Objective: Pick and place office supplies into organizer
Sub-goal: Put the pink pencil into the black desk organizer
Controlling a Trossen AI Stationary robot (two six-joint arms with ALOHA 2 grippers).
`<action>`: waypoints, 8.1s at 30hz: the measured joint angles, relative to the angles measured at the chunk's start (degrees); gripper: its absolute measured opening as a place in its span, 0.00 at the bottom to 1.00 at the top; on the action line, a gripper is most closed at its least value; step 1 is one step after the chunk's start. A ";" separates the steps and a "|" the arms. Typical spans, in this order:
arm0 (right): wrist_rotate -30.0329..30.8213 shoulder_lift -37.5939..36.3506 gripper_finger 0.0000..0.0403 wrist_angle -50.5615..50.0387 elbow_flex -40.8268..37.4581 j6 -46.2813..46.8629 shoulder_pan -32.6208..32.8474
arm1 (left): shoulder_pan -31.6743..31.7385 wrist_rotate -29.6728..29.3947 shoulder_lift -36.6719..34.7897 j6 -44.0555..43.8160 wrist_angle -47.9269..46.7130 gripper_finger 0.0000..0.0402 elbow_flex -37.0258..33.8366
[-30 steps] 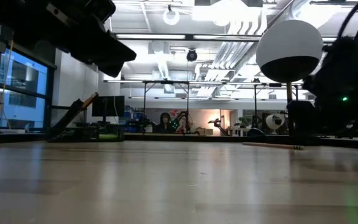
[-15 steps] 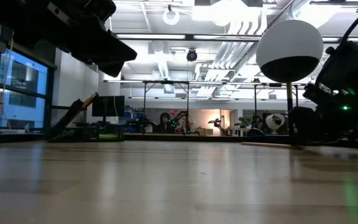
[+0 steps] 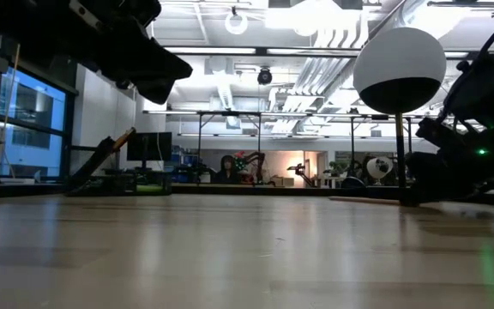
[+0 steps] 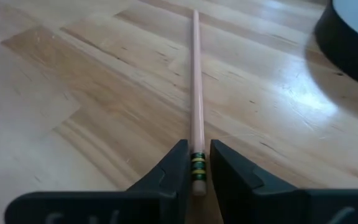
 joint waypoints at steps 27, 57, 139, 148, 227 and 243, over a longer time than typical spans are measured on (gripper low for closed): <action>10.77 21.49 0.10 10.20 4.48 5.33 7.18 | -0.02 0.02 3.96 -0.24 -0.14 0.01 0.00; -14.11 9.18 0.01 -16.40 37.13 -18.90 8.76 | -13.10 -25.86 5.63 24.33 -14.28 0.01 12.01; -9.33 8.53 0.34 -14.60 53.58 -50.08 19.78 | -20.79 -39.28 15.98 3.03 -11.23 0.00 18.05; -16.85 9.01 0.34 4.33 53.58 -64.54 18.34 | -20.59 -31.14 8.33 7.88 16.45 0.01 5.73; -44.85 20.75 0.14 35.12 53.60 -67.15 5.90 | -20.57 -23.89 8.00 5.86 24.14 0.01 1.61; -40.73 20.75 0.01 32.92 53.60 -67.30 5.86 | -20.56 -26.52 8.01 5.79 22.57 0.07 1.61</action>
